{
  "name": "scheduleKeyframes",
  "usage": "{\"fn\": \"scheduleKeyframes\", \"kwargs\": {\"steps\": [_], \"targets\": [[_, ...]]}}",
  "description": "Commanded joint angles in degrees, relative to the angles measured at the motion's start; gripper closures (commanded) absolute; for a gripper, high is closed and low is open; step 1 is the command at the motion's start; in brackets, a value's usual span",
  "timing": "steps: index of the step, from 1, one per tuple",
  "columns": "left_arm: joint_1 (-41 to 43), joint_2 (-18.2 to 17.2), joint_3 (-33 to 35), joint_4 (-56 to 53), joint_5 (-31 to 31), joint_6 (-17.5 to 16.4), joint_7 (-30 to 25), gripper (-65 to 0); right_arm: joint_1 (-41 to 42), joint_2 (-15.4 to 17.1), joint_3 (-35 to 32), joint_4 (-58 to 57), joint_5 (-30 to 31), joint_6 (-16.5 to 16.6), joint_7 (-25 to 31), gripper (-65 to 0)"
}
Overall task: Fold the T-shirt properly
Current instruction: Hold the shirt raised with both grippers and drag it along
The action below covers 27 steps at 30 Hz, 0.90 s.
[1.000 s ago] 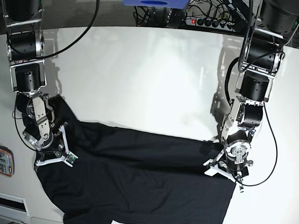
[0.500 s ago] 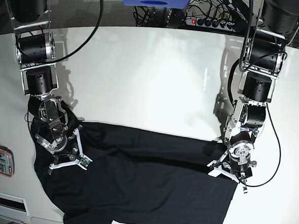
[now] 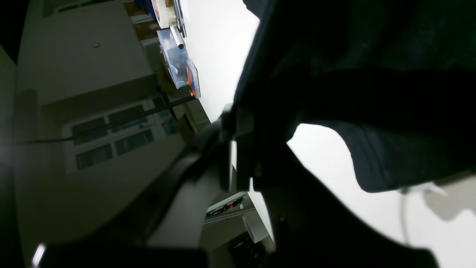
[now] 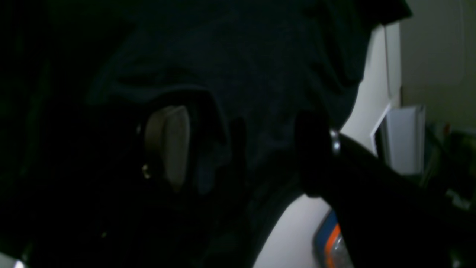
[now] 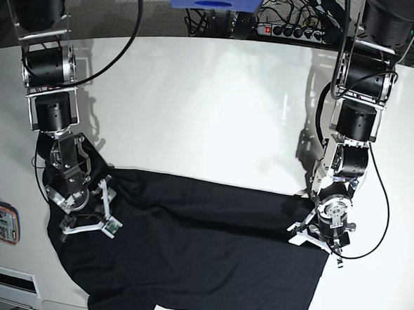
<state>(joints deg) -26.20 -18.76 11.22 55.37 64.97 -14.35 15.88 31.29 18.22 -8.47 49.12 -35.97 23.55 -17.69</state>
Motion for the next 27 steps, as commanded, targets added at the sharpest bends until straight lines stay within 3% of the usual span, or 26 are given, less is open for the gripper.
{"fn": "scheduleKeyframes", "kwargs": {"steps": [1,3,8,11,23,27], "targets": [[-2.8,-0.5,-0.2,0.9,0.8,1.2,0.3,0.0,2.3,-0.7,2.5,1.2,0.3,-0.9,1.0,-42.9],[-3.8,-0.5,-0.1,-0.5,0.8,1.2,0.3,0.0,2.3,-2.3,6.6,1.2,0.0,-2.4,1.2,-42.9],[-6.5,-0.3,0.0,-5.7,0.8,1.2,0.3,0.0,3.1,-2.6,6.5,0.9,-0.1,-19.2,1.5,-43.2],[-6.5,-0.3,0.0,-6.0,0.8,1.2,0.3,0.0,3.1,-2.6,2.5,1.2,-0.1,-24.3,1.1,-43.2],[-6.7,-0.3,0.0,-6.1,1.0,1.2,0.2,-0.2,3.1,-2.6,1.4,10.0,0.2,-24.2,1.1,-43.3],[-6.7,-0.3,0.0,-6.1,4.3,1.2,0.2,-12.0,3.0,-2.6,1.4,12.3,0.2,-20.4,1.1,-43.3]]}}
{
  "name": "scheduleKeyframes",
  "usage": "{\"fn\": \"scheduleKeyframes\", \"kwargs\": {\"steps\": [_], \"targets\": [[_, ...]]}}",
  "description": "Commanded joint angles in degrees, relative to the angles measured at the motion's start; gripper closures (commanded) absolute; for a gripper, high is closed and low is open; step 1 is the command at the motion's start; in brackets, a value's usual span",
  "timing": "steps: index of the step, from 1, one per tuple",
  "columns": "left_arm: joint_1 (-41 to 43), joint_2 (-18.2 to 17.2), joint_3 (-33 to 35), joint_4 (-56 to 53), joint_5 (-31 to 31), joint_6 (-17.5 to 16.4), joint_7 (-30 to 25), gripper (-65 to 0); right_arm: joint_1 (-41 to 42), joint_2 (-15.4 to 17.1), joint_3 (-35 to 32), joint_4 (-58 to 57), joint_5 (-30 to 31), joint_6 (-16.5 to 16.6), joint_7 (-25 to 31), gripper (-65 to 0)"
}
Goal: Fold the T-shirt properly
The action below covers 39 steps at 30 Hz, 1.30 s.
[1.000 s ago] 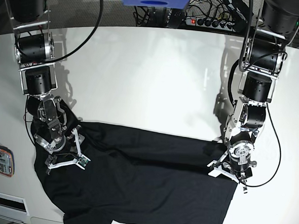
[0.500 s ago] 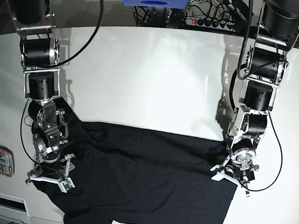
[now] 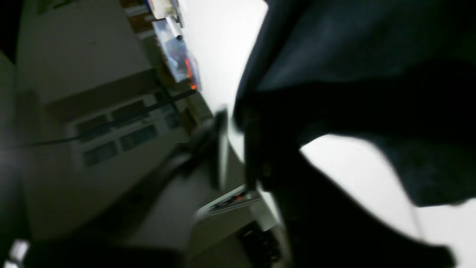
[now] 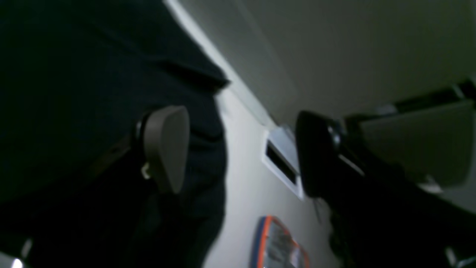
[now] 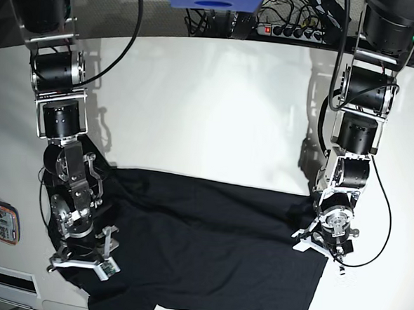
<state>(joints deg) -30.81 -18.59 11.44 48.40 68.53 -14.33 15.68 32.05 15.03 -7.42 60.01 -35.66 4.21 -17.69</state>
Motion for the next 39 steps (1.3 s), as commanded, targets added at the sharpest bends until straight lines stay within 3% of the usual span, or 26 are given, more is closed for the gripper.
{"fn": "scheduleKeyframes", "kwargs": {"steps": [1,4,6,11,15,20,22,26,30,36,39], "targets": [[-2.1,-0.4,-0.2,0.9,1.6,1.2,0.4,-16.6,2.3,0.6,0.3,2.0,-0.1,-0.6,1.1,-43.3],[-2.1,-0.4,-0.2,0.6,3.1,0.7,0.4,-28.5,2.3,0.6,0.3,3.3,-0.1,-0.3,1.0,-43.4],[-2.1,-0.4,-0.3,-0.4,4.0,0.7,0.4,-31.6,2.2,0.6,0.3,3.6,0.0,0.2,1.0,-43.4],[-3.3,-0.2,-0.6,-2.1,3.9,1.1,0.5,-31.6,1.6,0.5,0.5,3.6,0.4,0.3,0.9,-43.4],[-3.3,1.3,-3.1,-1.6,0.5,1.1,0.5,-31.6,-3.9,0.5,4.1,3.7,7.4,0.7,0.2,-43.4],[0.2,1.9,-7.4,7.1,-6.0,0.9,0.4,-31.7,-14.3,0.6,6.8,13.4,16.3,12.9,-8.2,-43.1],[4.5,0.1,-6.5,14.1,-6.6,0.8,0.3,-31.8,-17.1,0.7,6.8,21.4,16.2,14.6,-10.0,-43.1],[14.1,-2.0,-5.9,27.1,-6.7,0.8,0.3,-31.8,-24.5,3.7,6.8,33.2,16.1,16.1,-12.9,-43.1],[20.6,-3.9,-5.9,32.9,-6.7,0.8,0.3,-31.8,-30.5,5.7,6.8,36.8,16.2,16.6,-14.2,-43.1],[22.2,-4.0,-6.3,33.0,-7.1,0.8,0.3,-31.8,-32.0,7.7,7.3,35.3,16.6,16.6,-13.9,-43.1],[20.6,-3.2,-7.4,32.3,-13.7,0.8,0.3,-31.8,-30.4,7.6,7.4,33.2,17.9,16.6,-14.3,-43.0]]}}
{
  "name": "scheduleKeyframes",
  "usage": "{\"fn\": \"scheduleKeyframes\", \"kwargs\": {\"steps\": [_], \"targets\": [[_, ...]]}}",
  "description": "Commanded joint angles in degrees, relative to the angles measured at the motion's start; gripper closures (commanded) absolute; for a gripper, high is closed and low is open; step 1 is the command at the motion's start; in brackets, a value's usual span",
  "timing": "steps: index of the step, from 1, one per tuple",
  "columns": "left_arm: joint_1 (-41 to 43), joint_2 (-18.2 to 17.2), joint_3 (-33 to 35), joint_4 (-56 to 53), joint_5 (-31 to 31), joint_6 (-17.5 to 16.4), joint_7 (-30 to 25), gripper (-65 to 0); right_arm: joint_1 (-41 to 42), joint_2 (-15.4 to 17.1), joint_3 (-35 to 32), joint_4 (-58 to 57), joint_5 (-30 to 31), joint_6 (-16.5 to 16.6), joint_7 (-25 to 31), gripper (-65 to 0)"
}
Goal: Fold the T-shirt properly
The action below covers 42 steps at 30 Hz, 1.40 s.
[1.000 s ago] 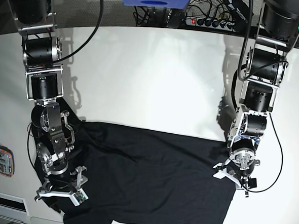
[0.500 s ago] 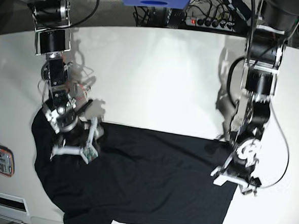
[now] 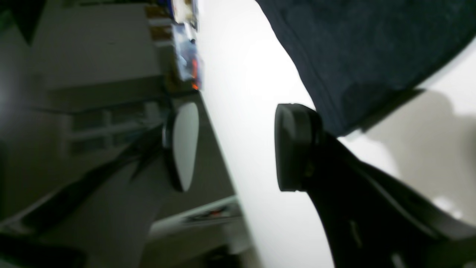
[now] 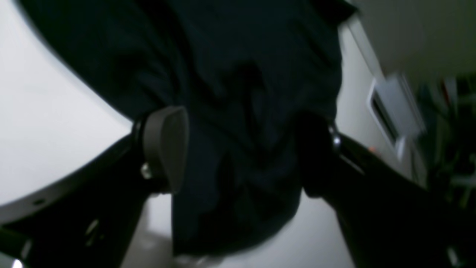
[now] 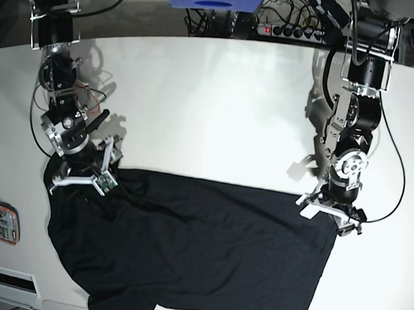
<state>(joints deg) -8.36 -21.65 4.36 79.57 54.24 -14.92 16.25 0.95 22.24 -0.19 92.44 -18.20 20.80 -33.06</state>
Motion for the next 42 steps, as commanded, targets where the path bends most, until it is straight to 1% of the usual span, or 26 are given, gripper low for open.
{"fn": "scheduleKeyframes", "kwargs": {"steps": [1,3,5,6,9,10,13,15,17,20,24,27,29,31,33,38,42], "targets": [[-2.5,0.6,-0.4,1.2,-2.8,1.4,-0.2,-31.8,0.9,0.3,0.2,0.0,1.4,-0.1,1.1,-43.0],[-3.6,2.3,-2.4,1.5,-10.7,1.4,0.0,-31.8,1.7,0.0,1.6,-1.1,4.5,-0.4,1.0,-43.0],[-4.7,4.6,-6.5,1.4,-18.5,1.4,0.1,-31.8,3.0,-2.7,5.5,-3.1,8.6,-0.4,0.1,-43.0],[-5.5,5.8,-8.4,0.8,-21.4,1.4,0.1,-31.8,3.8,-4.0,7.6,-4.2,9.7,-0.4,-0.3,-43.0],[-7.1,7.7,-11.9,-2.3,-28.5,1.4,0.1,-31.8,6.8,-6.8,12.7,-8.0,10.7,-0.3,-0.1,-43.0],[-7.7,7.8,-12.8,-3.3,-30.4,1.4,0.1,-31.8,7.7,-7.3,13.9,-9.1,10.7,-0.3,-0.1,-43.0],[-9.6,8.0,-15.0,-8.5,-35.6,1.5,0.1,-31.8,10.7,-10.5,16.5,-13.5,10.8,-0.3,-0.1,-43.0],[-10.4,7.8,-15.8,-11.8,-38.5,1.5,0.1,-31.8,12.0,-11.8,18.0,-15.9,10.8,-0.3,0.0,-43.0],[-10.6,7.6,-16.5,-13.9,-40.8,1.5,-0.2,-31.8,12.5,-12.3,19.0,-17.9,10.8,-0.3,0.4,-43.0],[-12.5,6.7,-17.0,-18.0,-44.7,1.5,-0.3,-31.8,14.1,-12.3,20.6,-23.6,11.7,-0.3,3.5,-43.0],[-16.0,6.2,-17.2,-22.6,-48.9,1.5,-0.3,-31.8,14.2,-12.3,22.1,-29.5,14.6,-0.3,4.3,-43.0],[-18.6,5.3,-17.0,-26.4,-50.2,1.5,-0.6,-31.8,14.2,-12.1,23.1,-32.7,16.2,-0.3,4.4,-43.0],[-19.6,5.3,-17.0,-28.1,-50.4,1.5,-3.3,-31.8,14.2,-12.1,23.3,-33.6,16.5,-0.3,4.9,-43.0],[-20.0,5.4,-17.0,-30.5,-50.2,1.5,-7.2,-31.8,14.7,-12.0,23.2,-33.9,16.5,-0.4,5.7,-43.0],[-20.1,5.5,-17.0,-31.7,-50.1,1.5,-9.3,-31.8,15.3,-12.0,23.2,-33.8,16.4,-0.4,5.5,-43.0],[-20.1,5.6,-17.0,-31.9,-50.6,1.5,-9.6,-31.8,15.3,-11.9,23.2,-33.1,16.3,-0.4,5.5,-43.0],[-20.4,5.6,-17.0,-31.9,-50.6,1.5,-9.6,-31.8,15.4,-11.8,23.2,-29.7,16.3,-0.4,4.8,-43.0]]}}
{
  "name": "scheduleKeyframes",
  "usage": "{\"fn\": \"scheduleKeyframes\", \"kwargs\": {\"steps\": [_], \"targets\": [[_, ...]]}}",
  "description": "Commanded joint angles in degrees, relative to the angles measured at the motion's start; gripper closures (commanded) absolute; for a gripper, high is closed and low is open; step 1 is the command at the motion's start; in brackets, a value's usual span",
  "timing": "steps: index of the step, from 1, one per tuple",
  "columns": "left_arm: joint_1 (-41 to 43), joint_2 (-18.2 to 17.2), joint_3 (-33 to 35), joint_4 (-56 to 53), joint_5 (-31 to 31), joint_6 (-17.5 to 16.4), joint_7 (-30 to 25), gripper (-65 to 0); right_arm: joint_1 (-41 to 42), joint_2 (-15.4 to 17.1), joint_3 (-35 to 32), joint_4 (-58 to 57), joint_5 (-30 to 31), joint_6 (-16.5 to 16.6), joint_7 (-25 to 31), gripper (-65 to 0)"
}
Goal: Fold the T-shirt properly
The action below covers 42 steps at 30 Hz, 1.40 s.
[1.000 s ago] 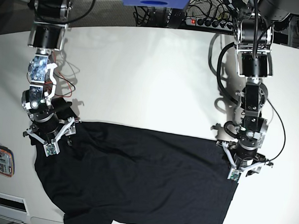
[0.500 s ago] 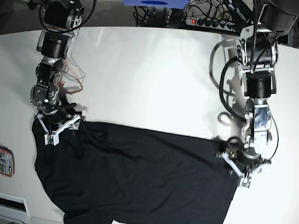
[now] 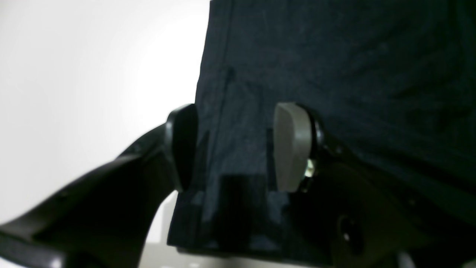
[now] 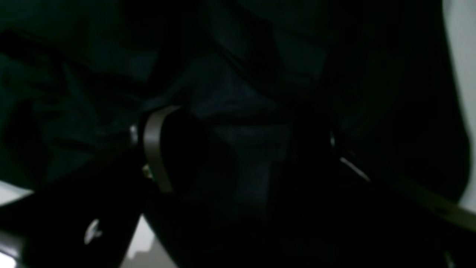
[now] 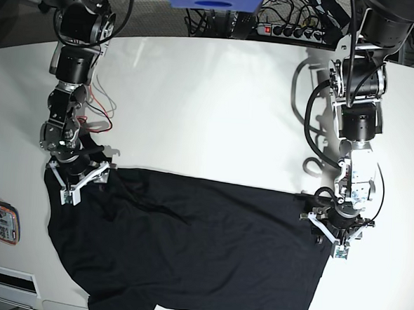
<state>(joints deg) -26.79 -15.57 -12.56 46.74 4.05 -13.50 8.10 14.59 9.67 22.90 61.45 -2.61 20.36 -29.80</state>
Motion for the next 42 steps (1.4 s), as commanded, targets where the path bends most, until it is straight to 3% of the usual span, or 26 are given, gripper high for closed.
{"fn": "scheduleKeyframes", "kwargs": {"steps": [1,10,12,17,21,28,42], "targets": [[-2.4,-0.5,-0.1,1.0,-0.4,0.1,-1.5,-31.8,1.7,0.7,0.1,1.9,0.7,0.1,0.7,-43.0],[-5.8,-0.6,0.0,-8.8,-0.4,-0.1,-1.6,-31.9,8.3,1.9,-0.3,-1.4,0.7,0.1,0.0,-43.0],[-6.0,-0.7,0.0,-10.9,-0.4,-0.1,-1.7,-31.9,9.7,2.6,-0.3,-4.5,0.6,0.1,1.4,-43.0],[-2.7,-0.6,0.1,-11.7,0.1,-0.1,-8.2,-31.9,9.8,3.8,-0.3,-14.7,0.6,0.1,6.9,-43.0],[-0.2,-0.6,0.1,-11.7,0.1,-0.1,-8.2,-31.8,8.8,3.8,-0.4,-17.3,0.6,0.1,8.9,-43.0],[3.2,-1.1,0.1,-11.4,0.1,-0.1,-7.9,-31.8,1.8,3.8,-0.4,-16.1,0.6,0.1,8.8,-43.0],[10.8,-3.8,2.6,-7.0,-0.1,-0.2,-5.1,-31.7,-8.0,3.8,-0.4,-1.3,0.6,0.1,5.8,-43.0]]}}
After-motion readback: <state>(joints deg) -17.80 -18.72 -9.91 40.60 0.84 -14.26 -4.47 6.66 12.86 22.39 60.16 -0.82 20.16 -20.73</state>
